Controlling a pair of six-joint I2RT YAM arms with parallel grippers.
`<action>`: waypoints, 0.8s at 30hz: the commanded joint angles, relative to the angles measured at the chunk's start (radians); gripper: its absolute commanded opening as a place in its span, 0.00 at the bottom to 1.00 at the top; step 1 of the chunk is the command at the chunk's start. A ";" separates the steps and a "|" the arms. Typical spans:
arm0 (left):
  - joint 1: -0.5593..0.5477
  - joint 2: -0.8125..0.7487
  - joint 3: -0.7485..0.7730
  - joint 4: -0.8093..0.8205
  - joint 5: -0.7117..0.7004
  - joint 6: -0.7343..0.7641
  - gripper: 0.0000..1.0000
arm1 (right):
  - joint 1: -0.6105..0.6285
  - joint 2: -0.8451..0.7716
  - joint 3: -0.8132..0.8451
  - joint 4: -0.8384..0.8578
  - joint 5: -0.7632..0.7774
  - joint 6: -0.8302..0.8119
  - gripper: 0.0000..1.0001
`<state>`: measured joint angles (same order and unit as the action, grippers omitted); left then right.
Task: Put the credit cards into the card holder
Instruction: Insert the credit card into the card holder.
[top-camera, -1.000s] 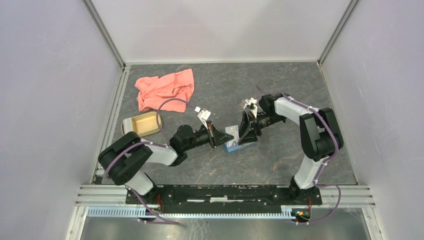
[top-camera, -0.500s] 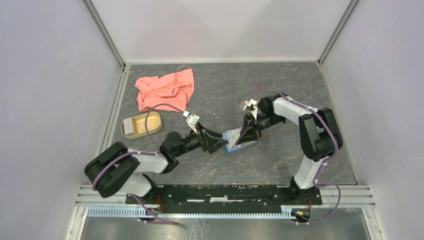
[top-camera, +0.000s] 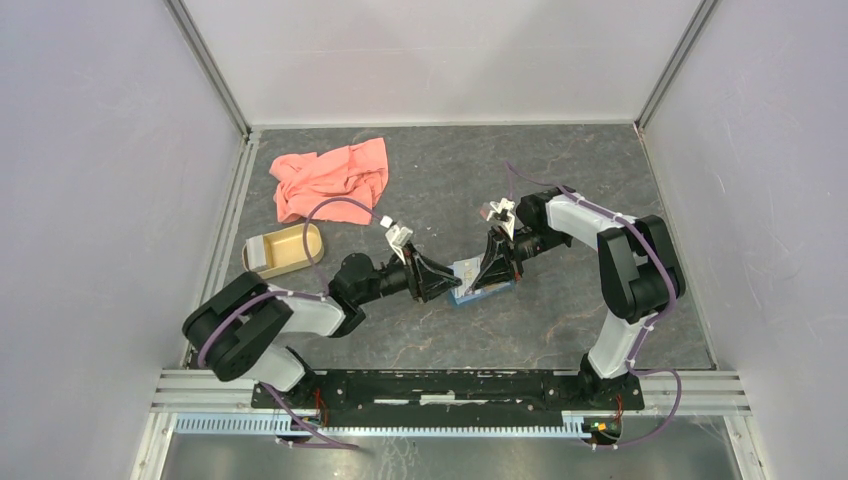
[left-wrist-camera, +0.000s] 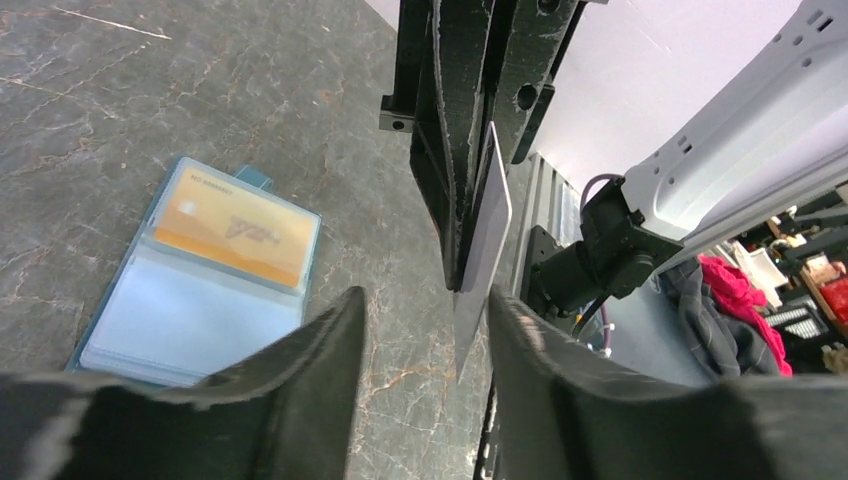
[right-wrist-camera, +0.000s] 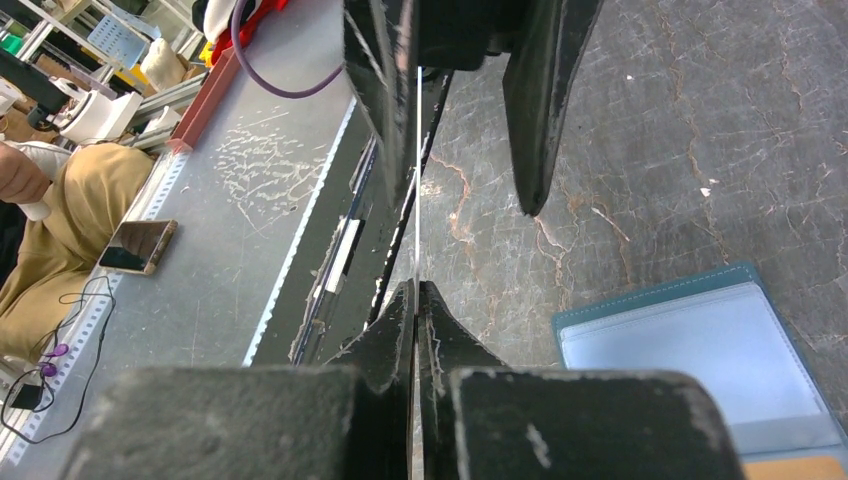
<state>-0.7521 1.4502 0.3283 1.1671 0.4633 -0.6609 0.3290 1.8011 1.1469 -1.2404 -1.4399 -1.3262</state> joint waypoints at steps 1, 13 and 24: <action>0.003 0.074 0.047 0.126 0.069 -0.019 0.45 | -0.002 0.014 0.030 -0.014 -0.025 -0.020 0.00; 0.043 0.161 -0.051 0.302 -0.003 -0.267 0.02 | -0.060 -0.006 0.057 0.034 0.067 0.042 0.61; 0.047 0.476 0.019 0.419 -0.023 -0.697 0.02 | -0.125 -0.364 -0.288 1.055 0.734 0.949 0.50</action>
<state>-0.7082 1.8263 0.2951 1.4666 0.4534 -1.1332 0.2111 1.5490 0.9100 -0.5858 -0.9760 -0.6910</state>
